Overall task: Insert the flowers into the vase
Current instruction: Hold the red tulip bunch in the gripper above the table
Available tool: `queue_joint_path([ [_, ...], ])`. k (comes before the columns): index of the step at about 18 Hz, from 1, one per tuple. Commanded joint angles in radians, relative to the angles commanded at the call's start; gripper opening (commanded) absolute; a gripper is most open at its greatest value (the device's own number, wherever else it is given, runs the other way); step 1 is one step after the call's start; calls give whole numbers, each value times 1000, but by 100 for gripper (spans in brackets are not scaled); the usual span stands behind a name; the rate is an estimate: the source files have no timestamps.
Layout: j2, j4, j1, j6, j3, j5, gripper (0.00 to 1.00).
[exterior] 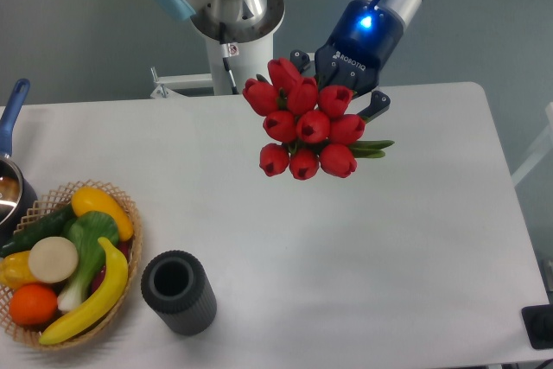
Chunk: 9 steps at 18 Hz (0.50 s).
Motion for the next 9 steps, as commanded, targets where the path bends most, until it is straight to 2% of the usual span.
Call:
queue_joint_path([
  [9, 0, 2, -2, -29, 5, -8, 34],
])
